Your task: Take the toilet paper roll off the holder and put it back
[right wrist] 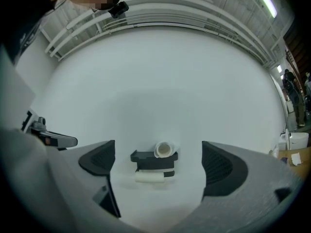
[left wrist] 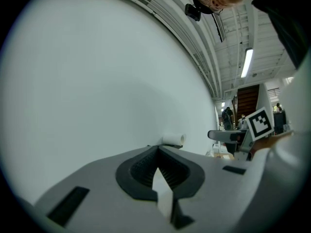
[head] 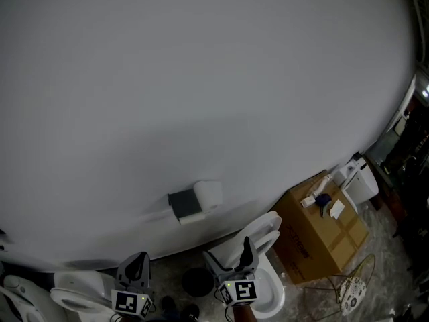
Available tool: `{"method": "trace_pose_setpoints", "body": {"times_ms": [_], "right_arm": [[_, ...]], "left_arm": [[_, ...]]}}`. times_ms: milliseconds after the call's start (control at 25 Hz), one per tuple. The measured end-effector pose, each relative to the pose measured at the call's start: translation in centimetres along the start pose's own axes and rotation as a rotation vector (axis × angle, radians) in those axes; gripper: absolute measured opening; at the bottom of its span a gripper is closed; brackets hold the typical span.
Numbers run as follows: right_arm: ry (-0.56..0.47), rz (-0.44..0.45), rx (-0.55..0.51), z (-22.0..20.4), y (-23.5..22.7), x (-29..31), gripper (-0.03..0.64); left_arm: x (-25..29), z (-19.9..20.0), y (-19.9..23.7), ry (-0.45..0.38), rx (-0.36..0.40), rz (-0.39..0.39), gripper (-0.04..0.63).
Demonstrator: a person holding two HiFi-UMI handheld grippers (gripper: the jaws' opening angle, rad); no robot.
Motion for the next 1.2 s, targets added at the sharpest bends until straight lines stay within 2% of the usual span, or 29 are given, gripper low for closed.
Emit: {"method": "trace_pose_setpoints", "body": {"times_ms": [200,800,920,1200], "right_arm": [[0.033,0.020,0.010,-0.3,0.3,1.6,0.555],[0.037,0.023,-0.003,-0.7,-0.5,6.8,0.554],[0.050,0.032,-0.011,-0.9,-0.4,7.9,0.552],[0.072,0.031,0.025,-1.5,-0.8,10.2,0.549]], "left_arm": [[0.0,-0.1,0.3,0.004,0.001,0.001,0.003],[0.0,-0.8,1.0,0.045,-0.018,-0.003,0.002],[0.0,-1.0,1.6,0.038,0.001,0.024,0.002],[0.2,-1.0,1.8,0.044,-0.014,0.015,0.003]]}}
Point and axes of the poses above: the fingertips, and each gripper's own axes: x forward along the fingers, y to its left, z out of its top, the point moved 5 cm from there along -x, backward along the fingers, and after that the axes turned 9 degrees about y, right-handed, at the moved point
